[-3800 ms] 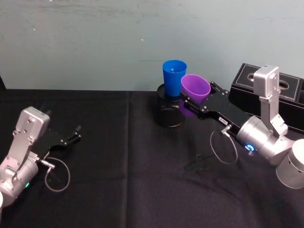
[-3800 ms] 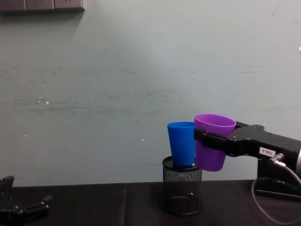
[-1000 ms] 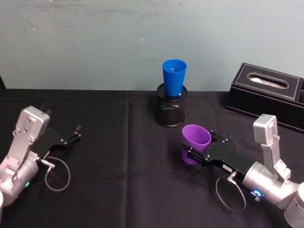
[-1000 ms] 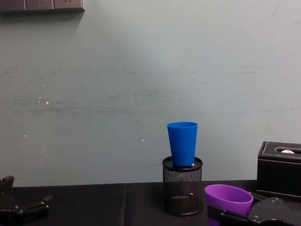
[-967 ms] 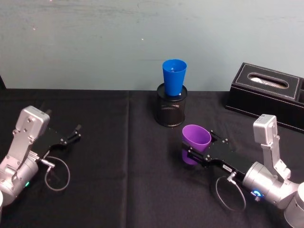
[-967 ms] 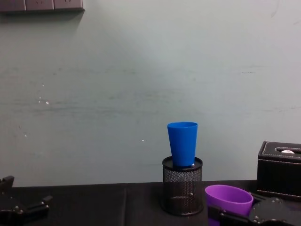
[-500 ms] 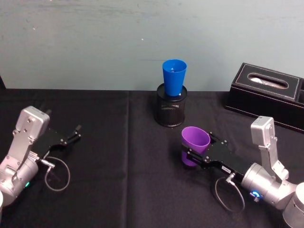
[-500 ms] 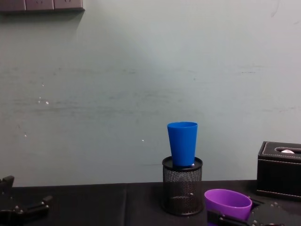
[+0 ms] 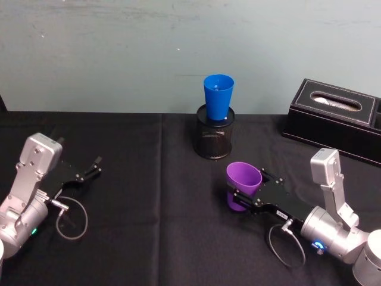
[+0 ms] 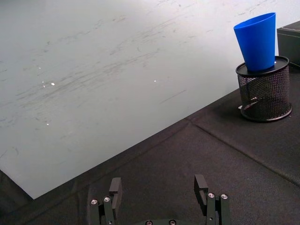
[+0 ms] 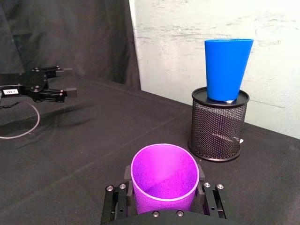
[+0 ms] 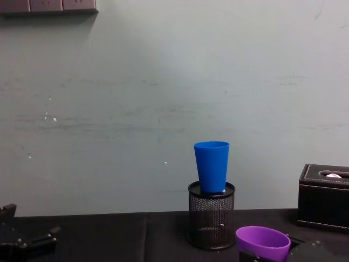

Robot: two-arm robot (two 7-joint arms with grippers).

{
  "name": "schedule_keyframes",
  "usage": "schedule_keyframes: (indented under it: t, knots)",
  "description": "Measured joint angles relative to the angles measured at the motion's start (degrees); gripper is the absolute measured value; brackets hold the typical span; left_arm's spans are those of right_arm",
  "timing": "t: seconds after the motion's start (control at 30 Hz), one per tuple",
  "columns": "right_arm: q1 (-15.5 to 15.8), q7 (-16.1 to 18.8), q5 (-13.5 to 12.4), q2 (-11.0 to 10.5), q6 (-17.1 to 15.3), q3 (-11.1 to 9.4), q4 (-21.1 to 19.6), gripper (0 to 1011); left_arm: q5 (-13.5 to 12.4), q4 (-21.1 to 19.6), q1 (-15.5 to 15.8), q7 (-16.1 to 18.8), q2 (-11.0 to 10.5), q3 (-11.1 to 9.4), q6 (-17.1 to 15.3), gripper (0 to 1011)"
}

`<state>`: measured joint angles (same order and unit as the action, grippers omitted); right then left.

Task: Pick up one cup with a gripper and tap it against the other cup.

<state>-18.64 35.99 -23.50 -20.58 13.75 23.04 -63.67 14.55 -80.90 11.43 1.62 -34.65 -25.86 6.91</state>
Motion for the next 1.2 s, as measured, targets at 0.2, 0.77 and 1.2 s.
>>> schedule_keyframes:
  t: [0.2,0.77,1.2]
  knots:
    - [-0.15,0.03,0.21,0.23,0.1,0.03,0.66,732,0.0,0.0,0.0,0.0,0.0,0.0,0.0,1011]
    - [-0.14,0.1,0.34,0.34,0.22,-0.09,0.94,732,0.0,0.0,0.0,0.0,0.0,0.0,0.0,1011]
    - [-0.13,0.1,0.29,0.32,0.17,-0.09,0.9,732,0.0,0.0,0.0,0.0,0.0,0.0,0.0,1011]
